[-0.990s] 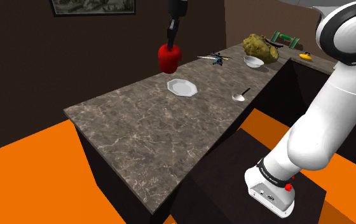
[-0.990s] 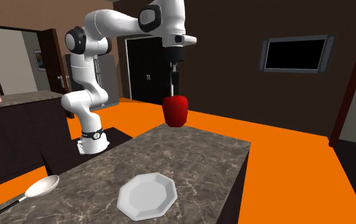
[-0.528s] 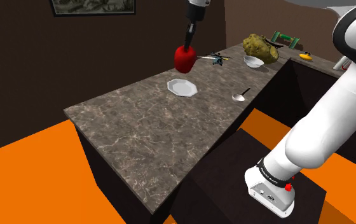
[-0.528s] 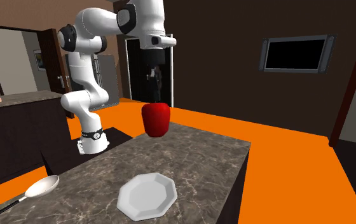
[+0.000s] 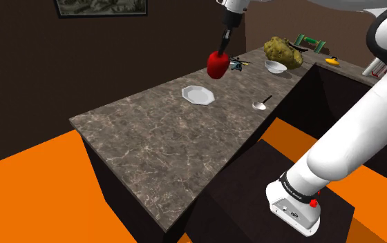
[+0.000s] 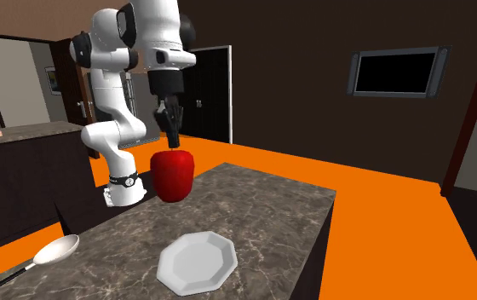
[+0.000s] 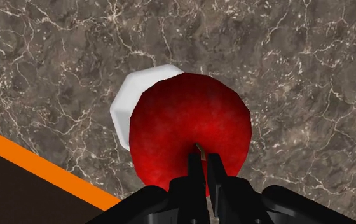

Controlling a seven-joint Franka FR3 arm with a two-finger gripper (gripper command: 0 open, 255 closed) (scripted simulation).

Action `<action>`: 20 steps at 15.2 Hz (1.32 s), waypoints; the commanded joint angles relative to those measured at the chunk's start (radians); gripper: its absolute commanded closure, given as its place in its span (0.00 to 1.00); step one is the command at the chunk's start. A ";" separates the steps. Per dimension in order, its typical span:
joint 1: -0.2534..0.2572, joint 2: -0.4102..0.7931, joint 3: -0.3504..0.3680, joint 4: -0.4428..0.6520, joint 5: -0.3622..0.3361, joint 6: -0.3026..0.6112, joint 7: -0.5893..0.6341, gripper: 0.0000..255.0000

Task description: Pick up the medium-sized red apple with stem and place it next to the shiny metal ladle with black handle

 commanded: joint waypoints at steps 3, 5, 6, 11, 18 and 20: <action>-0.045 0.002 -0.046 -0.011 0.006 0.014 -0.093 1.00; -0.068 0.009 -0.070 -0.011 0.010 0.020 -0.141 1.00; -0.079 0.014 -0.081 -0.009 0.012 0.023 -0.165 1.00; -0.138 0.053 -0.139 0.018 0.027 0.033 -0.284 1.00; -0.229 0.151 -0.210 0.111 0.065 0.030 -0.451 1.00; -0.258 0.188 -0.227 0.150 0.079 0.025 -0.498 1.00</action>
